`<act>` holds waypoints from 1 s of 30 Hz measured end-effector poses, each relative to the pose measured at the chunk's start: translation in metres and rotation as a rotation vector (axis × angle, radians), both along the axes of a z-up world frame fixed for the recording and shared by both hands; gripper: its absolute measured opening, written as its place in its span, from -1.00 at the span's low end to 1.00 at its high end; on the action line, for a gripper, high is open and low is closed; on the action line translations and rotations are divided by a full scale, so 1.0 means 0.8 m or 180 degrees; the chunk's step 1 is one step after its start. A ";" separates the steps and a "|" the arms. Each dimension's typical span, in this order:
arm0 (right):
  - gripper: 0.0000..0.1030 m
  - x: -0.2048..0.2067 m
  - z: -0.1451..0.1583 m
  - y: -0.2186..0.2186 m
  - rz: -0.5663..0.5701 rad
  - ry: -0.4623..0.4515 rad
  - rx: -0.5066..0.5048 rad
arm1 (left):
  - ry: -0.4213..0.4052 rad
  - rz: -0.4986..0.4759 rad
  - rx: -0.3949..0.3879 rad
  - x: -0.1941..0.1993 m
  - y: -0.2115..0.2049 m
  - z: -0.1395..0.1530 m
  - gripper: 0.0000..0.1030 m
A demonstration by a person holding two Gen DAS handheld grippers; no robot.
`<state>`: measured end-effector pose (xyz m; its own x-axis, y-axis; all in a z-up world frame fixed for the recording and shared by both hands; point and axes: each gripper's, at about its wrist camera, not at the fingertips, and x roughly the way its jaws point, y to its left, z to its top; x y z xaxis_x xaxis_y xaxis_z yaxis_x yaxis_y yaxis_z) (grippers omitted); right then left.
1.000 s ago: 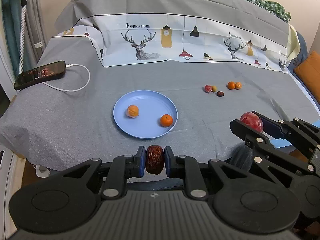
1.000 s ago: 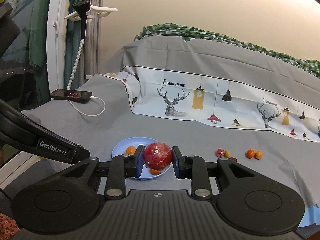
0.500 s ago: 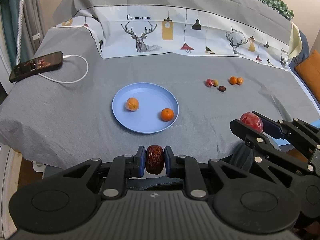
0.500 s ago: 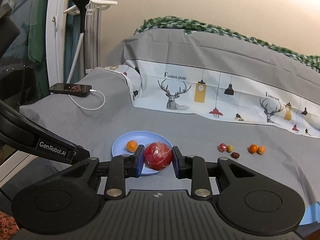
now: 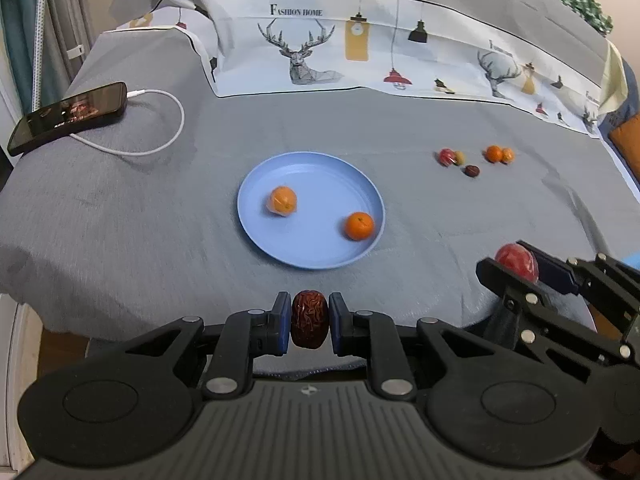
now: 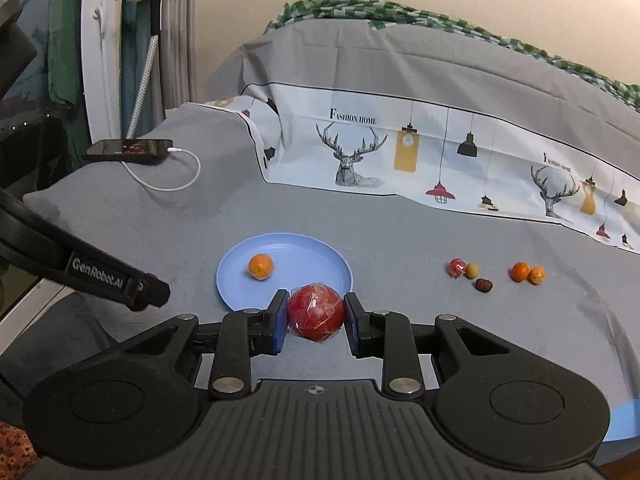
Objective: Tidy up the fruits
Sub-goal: 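Carry the date and plum to the blue plate and release both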
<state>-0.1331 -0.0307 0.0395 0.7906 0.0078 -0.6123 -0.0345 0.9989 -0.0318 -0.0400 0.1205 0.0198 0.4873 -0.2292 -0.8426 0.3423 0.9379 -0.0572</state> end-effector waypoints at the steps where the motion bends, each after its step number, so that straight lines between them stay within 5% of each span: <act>1: -0.41 0.005 -0.002 -0.001 0.0003 0.0017 -0.0006 | 0.0005 0.0015 0.0000 0.008 0.000 -0.001 -0.58; 10: -0.41 0.067 -0.037 0.000 0.0034 0.0280 0.0029 | 0.0092 0.0068 0.0041 0.085 -0.019 -0.021 -0.58; 30: -0.41 0.206 -0.140 0.005 0.0176 0.0760 0.0028 | 0.0536 0.0027 0.0293 0.222 -0.055 -0.139 -0.58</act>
